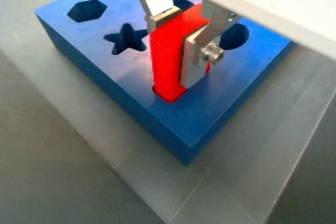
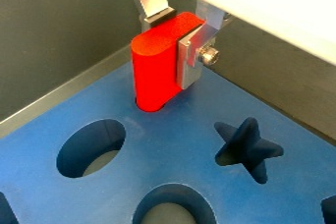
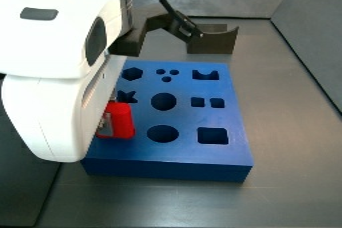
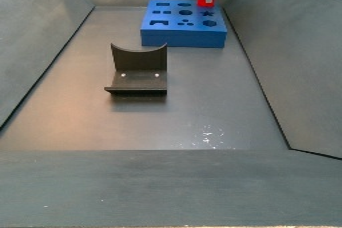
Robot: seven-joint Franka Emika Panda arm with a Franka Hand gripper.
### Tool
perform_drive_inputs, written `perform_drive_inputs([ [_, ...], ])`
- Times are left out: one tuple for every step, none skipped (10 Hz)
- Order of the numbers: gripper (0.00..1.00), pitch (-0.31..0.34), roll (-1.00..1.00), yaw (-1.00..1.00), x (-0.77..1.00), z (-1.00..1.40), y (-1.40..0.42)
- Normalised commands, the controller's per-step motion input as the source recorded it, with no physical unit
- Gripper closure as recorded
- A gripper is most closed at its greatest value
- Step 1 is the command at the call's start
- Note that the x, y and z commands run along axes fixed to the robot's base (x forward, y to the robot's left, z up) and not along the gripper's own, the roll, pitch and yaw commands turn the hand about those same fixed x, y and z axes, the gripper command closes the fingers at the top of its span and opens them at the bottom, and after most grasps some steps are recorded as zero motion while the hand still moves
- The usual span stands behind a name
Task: Pick up the square-circle object. Move up. Rotate the square-circle object. Place the square-circle object on the fixture. Regrasp the square-circle object. Move to above the board. Insert the square-circle object.
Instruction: Insert the square-circle object.
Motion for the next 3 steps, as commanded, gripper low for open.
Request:
perform_drive_inputs([
  [1.0, -0.18, 0.11, 0.0, 0.07, -0.8, 0.0],
  [1.0, -0.214, 0.02, 0.0, 0.02, -0.6, 0.0],
  [1.0, 0.0, 0.0, 0.0, 0.0, 0.0, 0.0],
])
